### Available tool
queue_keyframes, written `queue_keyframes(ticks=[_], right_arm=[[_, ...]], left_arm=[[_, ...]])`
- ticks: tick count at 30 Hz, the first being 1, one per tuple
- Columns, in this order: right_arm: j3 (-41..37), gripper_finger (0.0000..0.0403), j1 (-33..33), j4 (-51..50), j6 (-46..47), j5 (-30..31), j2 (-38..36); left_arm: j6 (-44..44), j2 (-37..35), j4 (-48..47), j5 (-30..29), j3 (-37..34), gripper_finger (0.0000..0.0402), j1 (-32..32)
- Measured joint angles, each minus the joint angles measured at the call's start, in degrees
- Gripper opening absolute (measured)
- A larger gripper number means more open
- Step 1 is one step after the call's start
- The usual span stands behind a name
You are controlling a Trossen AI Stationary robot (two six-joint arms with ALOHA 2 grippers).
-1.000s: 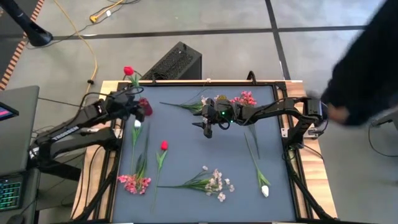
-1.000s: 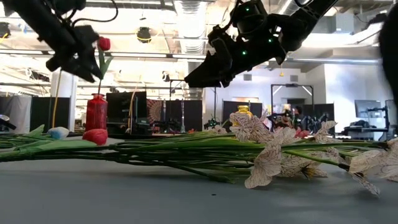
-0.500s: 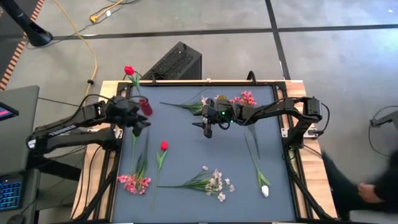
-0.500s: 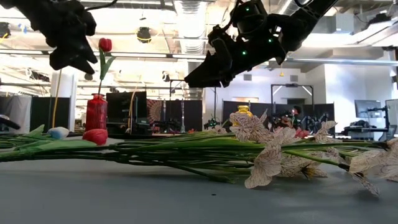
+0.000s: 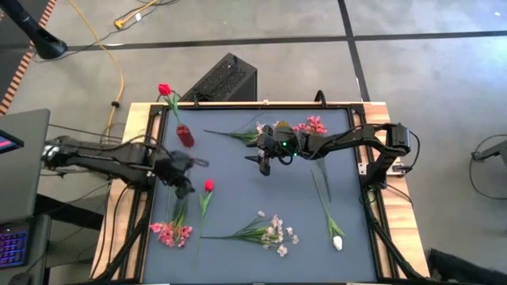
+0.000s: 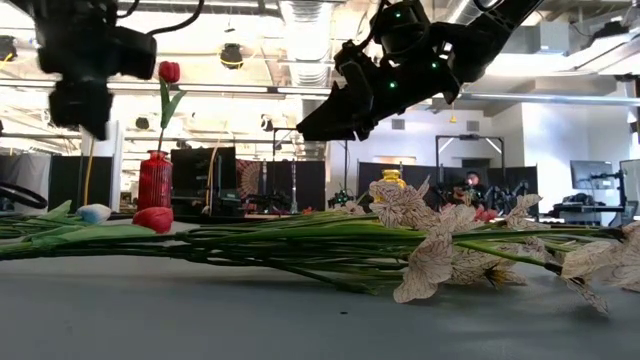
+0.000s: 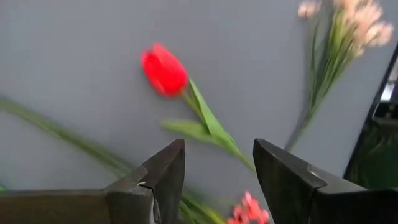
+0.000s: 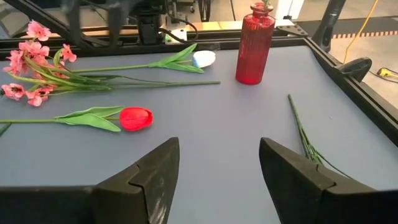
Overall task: Sort flowers into vase by color
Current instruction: Put the red flower into the red vase
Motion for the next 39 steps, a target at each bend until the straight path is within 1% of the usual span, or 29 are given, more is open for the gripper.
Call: queue_keyframes(ticks=[4, 10, 15, 18, 20, 27, 34, 39], right_arm=[[0.0, 0.0249, 0.0, 0.02, -0.21, 0.0, 0.02], [0.0, 0.0249, 0.01, 0.01, -0.26, -0.01, 0.02], [0.0, 0.0249, 0.02, -0.04, -0.37, -0.09, 0.02], [0.0, 0.0249, 0.43, -0.35, -0.1, -0.13, 0.02], [0.0, 0.0249, 0.9, -1.25, -0.14, -0.13, 0.02], [0.0, 0.0249, 2.79, -4.88, -1.71, -0.2, 0.02], [0.0, 0.0249, 3.55, -7.16, -1.92, -0.2, 0.02], [0.0, 0.0249, 3.54, -8.9, -1.94, -0.2, 0.02]], left_arm=[[-8.59, 4.49, -0.01, 1.65, 0.0, 0.0179, -5.89], [-19.4, 11.31, 1.34, 2.7, 0.0, 0.0179, -12.9], [-24.34, 16.81, 11.19, 2.54, 0.0, 0.0179, -17.54], [-27.35, 20.28, 16.73, 0.03, 0.0, 0.0179, -18.92], [-29.46, 22.81, 19.33, -0.53, 0.0, 0.0179, -19.61], [-34.33, 30.51, 22.4, 1.75, 0.0, 0.0179, -21.76], [-35.79, 34.02, 24.53, 1.12, 0.0, 0.0179, -21.84], [-35.82, 35.15, 25.78, 0.54, 0.04, 0.0179, -21.84]])
